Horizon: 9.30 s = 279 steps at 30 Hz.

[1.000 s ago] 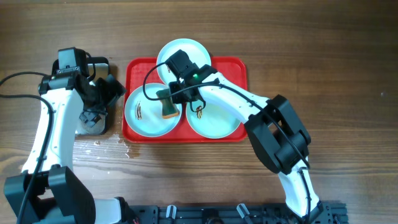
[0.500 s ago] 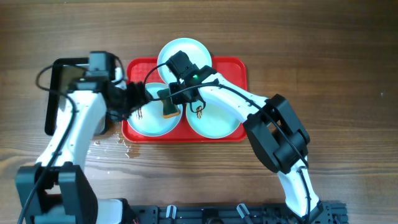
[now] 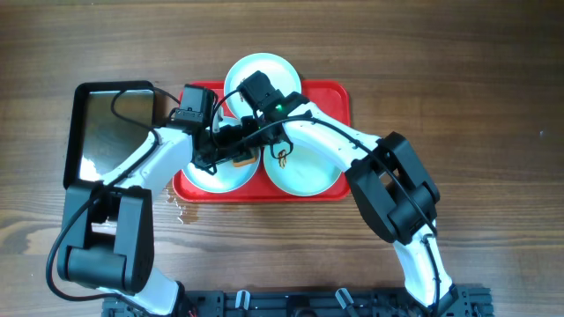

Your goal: Clean dirty plates on tray and stack at the side

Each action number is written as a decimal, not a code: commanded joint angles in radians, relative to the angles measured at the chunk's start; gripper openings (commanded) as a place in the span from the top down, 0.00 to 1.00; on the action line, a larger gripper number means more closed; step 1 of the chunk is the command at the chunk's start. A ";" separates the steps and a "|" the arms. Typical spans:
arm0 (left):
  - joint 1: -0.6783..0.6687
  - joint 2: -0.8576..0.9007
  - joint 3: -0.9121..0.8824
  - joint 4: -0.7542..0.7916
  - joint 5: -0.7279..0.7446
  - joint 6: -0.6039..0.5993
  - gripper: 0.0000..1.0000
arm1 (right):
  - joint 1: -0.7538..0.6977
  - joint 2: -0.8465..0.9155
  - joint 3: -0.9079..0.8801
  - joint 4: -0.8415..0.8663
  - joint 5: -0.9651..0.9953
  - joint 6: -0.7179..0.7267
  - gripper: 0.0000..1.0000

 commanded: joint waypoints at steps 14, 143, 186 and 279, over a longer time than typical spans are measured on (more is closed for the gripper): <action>0.066 -0.026 0.074 -0.190 -0.216 -0.046 0.96 | 0.008 0.021 -0.008 0.006 -0.023 0.006 0.82; -0.010 0.007 0.240 -0.381 -0.778 -0.182 0.96 | -0.023 0.019 -0.007 -0.009 -0.042 0.058 0.96; 0.518 -0.080 0.238 -0.201 -0.347 -0.121 0.96 | 0.031 -0.288 0.027 -0.086 0.478 -0.177 0.96; 0.195 -0.080 0.238 -0.251 -0.066 0.014 0.96 | -0.284 -0.167 -0.209 0.370 0.100 -0.006 0.41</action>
